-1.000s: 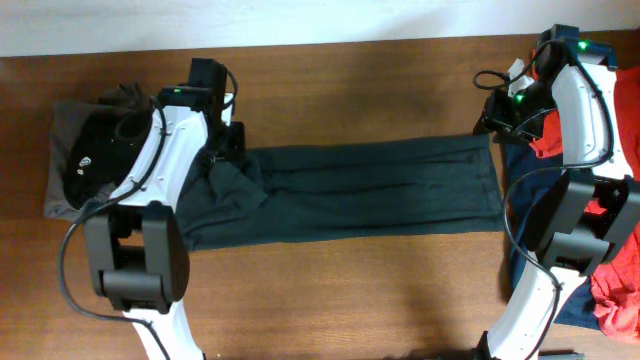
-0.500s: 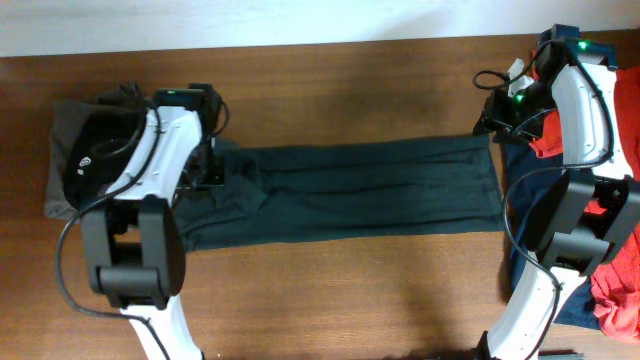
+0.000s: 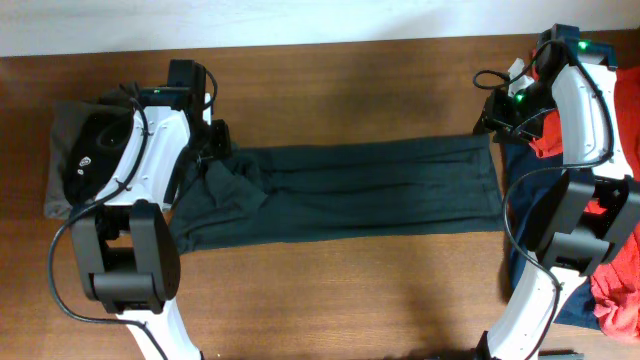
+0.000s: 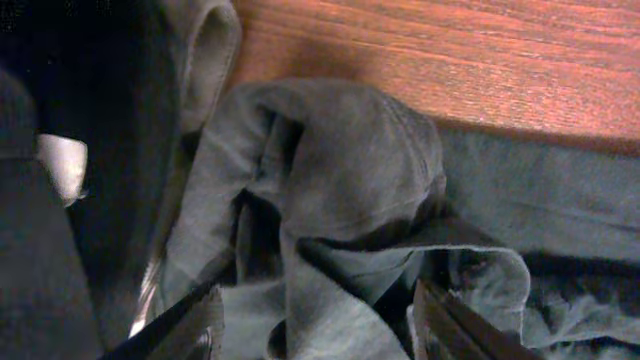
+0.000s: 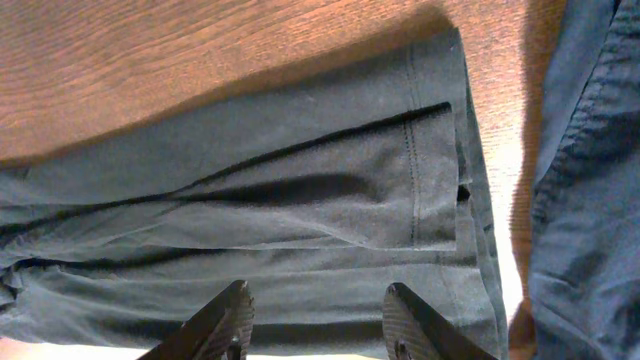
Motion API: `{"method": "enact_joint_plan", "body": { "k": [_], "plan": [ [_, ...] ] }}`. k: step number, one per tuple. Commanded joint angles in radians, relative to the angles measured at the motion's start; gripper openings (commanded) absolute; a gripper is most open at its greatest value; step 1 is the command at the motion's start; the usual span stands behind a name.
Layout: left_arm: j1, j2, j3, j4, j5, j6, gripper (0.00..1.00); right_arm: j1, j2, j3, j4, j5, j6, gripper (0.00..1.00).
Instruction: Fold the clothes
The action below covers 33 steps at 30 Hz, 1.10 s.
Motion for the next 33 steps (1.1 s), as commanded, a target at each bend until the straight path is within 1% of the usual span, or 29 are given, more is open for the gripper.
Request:
{"method": "enact_joint_plan", "body": {
  "k": [1, 2, 3, 6, 7, 8, 11, 17, 19, 22, 25, 27, 29, 31, 33],
  "plan": [
    [-0.008, 0.069, 0.006, 0.003, 0.032, -0.002, 0.58, 0.001, -0.018, 0.015, 0.000, -0.006, -0.011, 0.47],
    [-0.010, 0.084, 0.006, 0.003, 0.032, -0.002, 0.53, 0.001, -0.018, 0.015, 0.002, -0.006, -0.011, 0.47],
    [-0.011, 0.103, 0.006, 0.003, 0.032, -0.002, 0.42, 0.001, -0.018, 0.015, 0.003, -0.006, -0.011, 0.47],
    [-0.011, 0.124, 0.006, -0.010, 0.032, -0.002, 0.17, 0.001, -0.017, 0.015, 0.003, -0.006, -0.011, 0.47],
    [-0.011, 0.118, 0.008, -0.031, 0.031, -0.002, 0.07, 0.001, -0.017, 0.015, 0.000, -0.005, -0.011, 0.47],
    [-0.011, 0.110, 0.009, -0.043, 0.028, -0.001, 0.04, 0.001, -0.017, 0.015, 0.000, -0.005, -0.011, 0.47],
    [-0.011, 0.071, 0.010, -0.097, -0.039, -0.002, 0.04, 0.001, -0.017, 0.015, 0.000, -0.005, -0.011, 0.47],
    [-0.008, -0.033, 0.010, -0.269, -0.285, -0.002, 0.03, 0.001, -0.017, 0.015, 0.001, 0.007, -0.011, 0.47],
    [-0.002, -0.056, 0.010, -0.315, -0.348, -0.002, 0.02, 0.001, -0.017, 0.015, 0.001, 0.021, -0.010, 0.47],
    [0.002, -0.057, 0.009, -0.341, -0.352, -0.002, 0.03, 0.001, -0.017, 0.015, 0.003, 0.021, -0.010, 0.47],
    [0.002, -0.057, 0.009, -0.351, -0.352, -0.002, 0.29, 0.001, -0.017, 0.015, 0.003, 0.021, -0.010, 0.47],
    [0.002, -0.057, 0.009, -0.351, -0.352, -0.002, 0.35, 0.001, -0.017, 0.015, 0.003, 0.021, -0.010, 0.47],
    [0.002, -0.057, 0.009, -0.355, -0.351, -0.002, 0.38, 0.001, -0.017, 0.015, 0.003, 0.021, -0.010, 0.47],
    [0.002, -0.057, 0.010, -0.363, -0.336, -0.002, 0.38, 0.001, -0.017, 0.015, 0.003, 0.021, -0.010, 0.47],
    [0.001, -0.057, 0.010, -0.364, -0.231, 0.000, 0.37, 0.001, -0.017, 0.015, 0.003, 0.021, -0.010, 0.47]
  ]
}}
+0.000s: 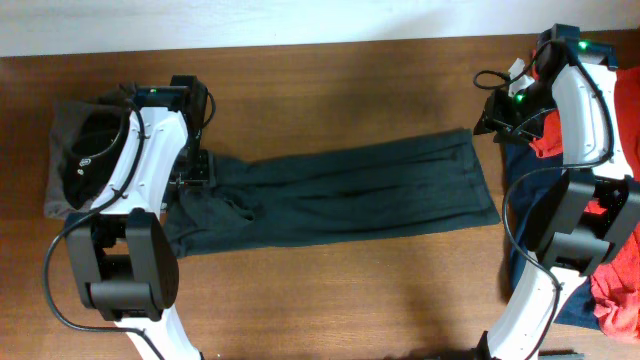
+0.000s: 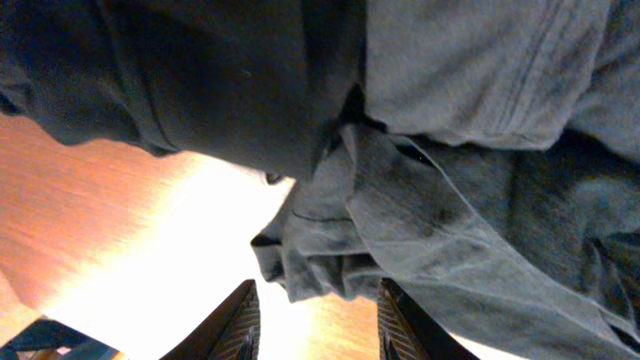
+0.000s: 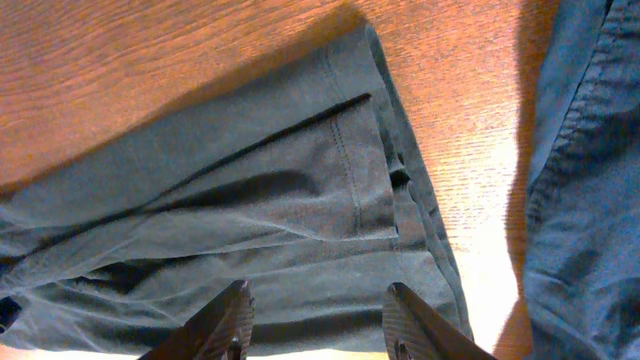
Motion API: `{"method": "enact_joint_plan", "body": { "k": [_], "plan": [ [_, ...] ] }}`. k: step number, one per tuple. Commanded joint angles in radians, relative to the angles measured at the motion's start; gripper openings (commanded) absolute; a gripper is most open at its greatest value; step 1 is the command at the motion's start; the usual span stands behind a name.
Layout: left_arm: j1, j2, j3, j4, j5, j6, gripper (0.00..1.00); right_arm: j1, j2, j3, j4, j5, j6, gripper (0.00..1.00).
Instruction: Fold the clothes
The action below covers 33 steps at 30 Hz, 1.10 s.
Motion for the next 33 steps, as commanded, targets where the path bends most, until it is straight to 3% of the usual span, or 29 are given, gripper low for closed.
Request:
{"method": "enact_joint_plan", "body": {
  "k": [1, 4, 12, 16, 18, 21, 26, 33],
  "plan": [
    [0.003, -0.013, 0.009, 0.000, 0.160, 0.022, 0.34, 0.001, -0.017, 0.015, 0.003, 0.012, -0.011, 0.47],
    [-0.020, -0.013, 0.003, 0.009, 0.328, 0.118, 0.30, 0.001, -0.017, 0.015, 0.003, 0.012, -0.011, 0.47],
    [-0.142, -0.013, -0.169, 0.157, 0.323, 0.148, 0.33, 0.001, -0.017, 0.014, 0.003, 0.012, -0.011, 0.47],
    [-0.189, -0.013, -0.307, 0.343, 0.313, 0.147, 0.22, 0.001, -0.017, 0.014, 0.007, 0.012, -0.010, 0.47],
    [-0.196, -0.013, -0.348, 0.381, 0.301, 0.147, 0.11, 0.001, -0.017, 0.014, 0.004, 0.012, -0.011, 0.47],
    [-0.198, -0.013, -0.367, 0.328, 0.306, 0.142, 0.00, 0.001, -0.017, 0.014, -0.002, 0.012, -0.011, 0.47],
    [-0.199, -0.017, -0.367, 0.165, 0.359, 0.117, 0.00, 0.001, -0.017, 0.014, 0.000, 0.012, -0.011, 0.48],
    [-0.199, -0.086, -0.340, 0.104, 0.368, 0.117, 0.09, 0.001, -0.017, 0.014, 0.003, 0.012, -0.011, 0.48]
  ]
}}
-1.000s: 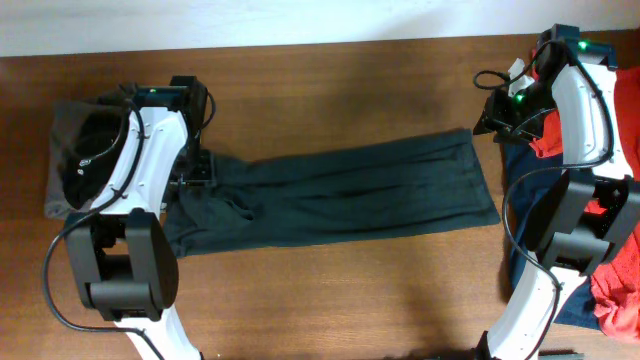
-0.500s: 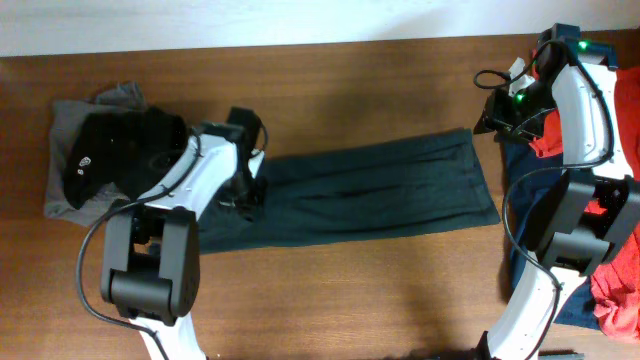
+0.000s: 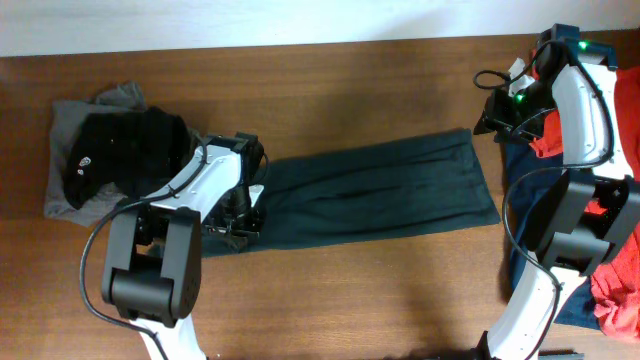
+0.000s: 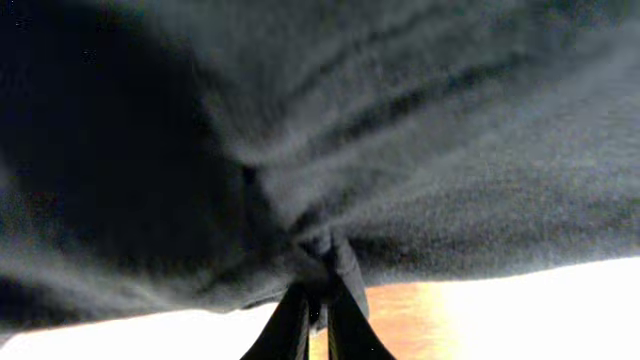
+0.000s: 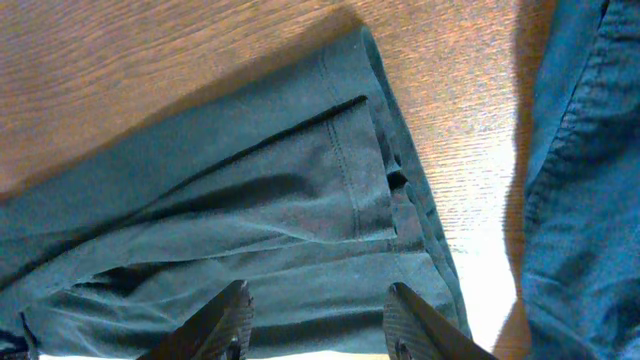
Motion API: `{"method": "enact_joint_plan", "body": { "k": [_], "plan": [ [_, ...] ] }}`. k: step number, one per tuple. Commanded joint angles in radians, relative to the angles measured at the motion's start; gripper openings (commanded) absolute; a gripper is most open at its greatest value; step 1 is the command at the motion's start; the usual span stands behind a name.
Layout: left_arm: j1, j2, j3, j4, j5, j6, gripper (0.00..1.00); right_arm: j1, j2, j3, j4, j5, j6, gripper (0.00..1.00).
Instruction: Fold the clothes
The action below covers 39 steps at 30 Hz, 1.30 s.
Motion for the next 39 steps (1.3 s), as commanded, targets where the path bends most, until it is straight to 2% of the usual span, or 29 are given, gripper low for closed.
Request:
{"method": "enact_joint_plan", "body": {
  "k": [1, 4, 7, 8, 12, 15, 18, 22, 27, 28, 29, 30, 31, 35, 39],
  "plan": [
    [-0.001, -0.097, 0.029, -0.023, 0.017, -0.011, 0.09, 0.001, -0.017, 0.014, -0.001, 0.009, -0.010, 0.47],
    [0.003, -0.147, 0.048, -0.021, -0.051, -0.012, 0.11, 0.001, -0.017, 0.014, -0.001, 0.009, -0.010, 0.48],
    [0.037, -0.190, 0.049, 0.040, -0.220, -0.105, 0.11, 0.001, -0.017, 0.014, -0.001, 0.009, -0.010, 0.47],
    [0.048, -0.191, 0.049, 0.066, -0.232, -0.109, 0.10, 0.001, -0.017, 0.014, 0.000, 0.009, -0.010, 0.48],
    [0.089, -0.175, 0.035, 0.152, -0.230, -0.108, 0.11, 0.001, -0.017, 0.014, -0.003, 0.009, -0.010, 0.47],
    [0.104, -0.155, 0.017, 0.161, -0.235, -0.108, 0.19, 0.001, -0.017, 0.014, -0.008, 0.009, -0.010, 0.48],
    [0.115, -0.135, 0.002, 0.192, -0.235, -0.108, 0.19, 0.001, -0.017, 0.014, -0.005, 0.009, -0.010, 0.48],
    [0.132, -0.126, 0.002, 0.200, -0.236, -0.108, 0.27, 0.001, -0.017, 0.014, -0.005, 0.009, -0.010, 0.47],
    [0.155, -0.092, 0.001, 0.203, -0.238, -0.107, 0.29, 0.001, -0.017, 0.014, -0.005, 0.008, -0.010, 0.47],
    [0.159, -0.080, 0.000, 0.205, -0.238, -0.107, 0.28, 0.001, -0.017, 0.014, -0.005, 0.008, -0.010, 0.47],
    [0.163, -0.073, 0.000, 0.206, -0.237, -0.107, 0.12, 0.001, -0.017, 0.014, -0.004, 0.008, -0.010, 0.47],
    [0.164, -0.072, 0.000, 0.203, -0.235, -0.107, 0.03, 0.001, -0.017, 0.014, -0.004, 0.008, -0.010, 0.47],
    [0.165, -0.073, 0.001, 0.193, -0.234, -0.107, 0.00, 0.001, -0.017, 0.014, -0.005, 0.008, -0.010, 0.47],
    [0.165, -0.085, 0.015, 0.021, -0.288, -0.109, 0.00, 0.001, -0.017, 0.014, -0.007, 0.008, -0.010, 0.47],
    [0.164, -0.097, 0.015, 0.031, -0.273, -0.113, 0.00, 0.001, -0.017, 0.014, -0.003, 0.008, -0.010, 0.47]
  ]
}}
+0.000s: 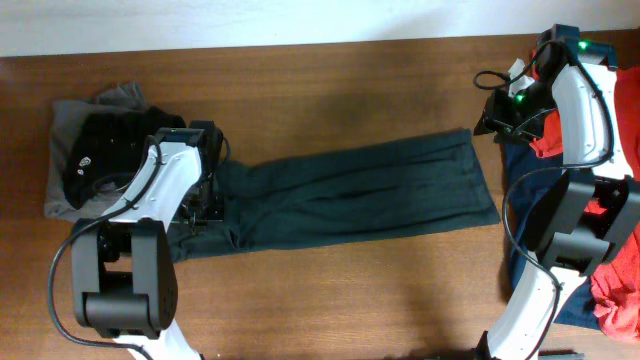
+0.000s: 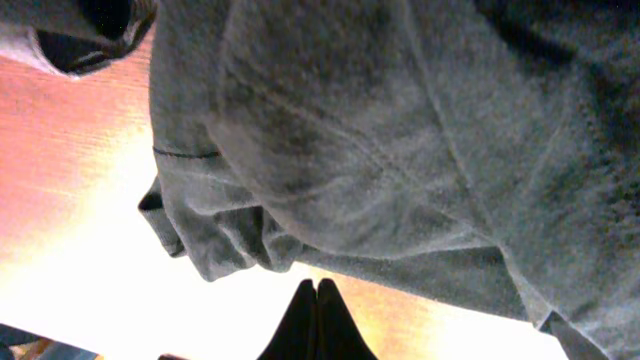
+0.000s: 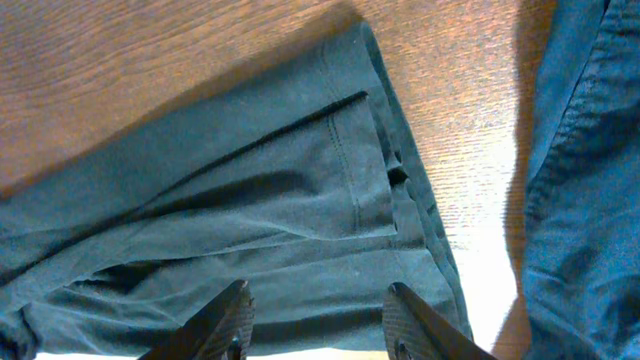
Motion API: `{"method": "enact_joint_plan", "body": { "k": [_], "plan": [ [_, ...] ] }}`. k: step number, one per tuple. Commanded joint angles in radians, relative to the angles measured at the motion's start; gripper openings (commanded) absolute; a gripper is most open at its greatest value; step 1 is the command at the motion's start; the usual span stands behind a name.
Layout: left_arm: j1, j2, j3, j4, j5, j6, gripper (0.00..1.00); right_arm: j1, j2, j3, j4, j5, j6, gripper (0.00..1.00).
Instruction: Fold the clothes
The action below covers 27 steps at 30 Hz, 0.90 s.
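Observation:
Dark green trousers [image 1: 350, 195] lie flat across the table, slightly slanted, waist to the left and leg hems to the right. My left gripper [image 1: 205, 208] sits at the waist's front left corner. In the left wrist view its fingertips [image 2: 317, 292] are pressed together over bare table, just off the rumpled waist edge [image 2: 230, 250]. My right gripper [image 1: 490, 122] hangs at the far right end. It is open [image 3: 318, 305] above the leg hems [image 3: 345, 170], nothing between its fingers.
A heap of grey and black clothes [image 1: 95, 150] lies at the left end of the brown table [image 1: 350, 90]. Blue cloth [image 3: 585, 170] and red clothes [image 1: 620, 290] are piled at the right edge under my right arm.
My left gripper has moved left, from on top of the waist cloth to its front left corner. The waist now spreads further left. My right gripper has not moved.
First the trousers lay straight with the waist bunched under my open left gripper. Then they lay slanted, the left gripper still open at the waist. Then it was shut in the cloth near the front edge. Now the waist lies spread and the gripper is off it.

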Motion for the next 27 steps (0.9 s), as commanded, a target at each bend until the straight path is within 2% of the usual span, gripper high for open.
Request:
{"method": "enact_joint_plan", "body": {
  "k": [1, 6, 11, 19, 23, 27],
  "plan": [
    [0.003, -0.016, 0.004, 0.039, -0.008, -0.010, 0.00, 0.001, -0.017, 0.014, 0.004, 0.008, -0.010, 0.47],
    [0.003, -0.018, 0.003, 0.163, 0.098, -0.009, 0.22, 0.001, -0.017, 0.014, 0.001, 0.008, -0.010, 0.47],
    [0.003, -0.014, -0.018, 0.267, 0.099, -0.009, 0.31, 0.001, -0.017, 0.014, 0.001, 0.009, -0.010, 0.47],
    [0.003, -0.006, -0.025, 0.327, 0.099, -0.005, 0.32, 0.001, -0.017, 0.014, 0.002, 0.009, -0.010, 0.47],
    [0.003, -0.005, -0.032, 0.309, 0.099, 0.000, 0.19, 0.001, -0.017, 0.014, 0.002, 0.009, -0.010, 0.47],
    [0.003, -0.005, -0.068, 0.253, 0.080, -0.001, 0.13, 0.001, -0.017, 0.014, 0.002, 0.009, -0.010, 0.47]
  ]
}}
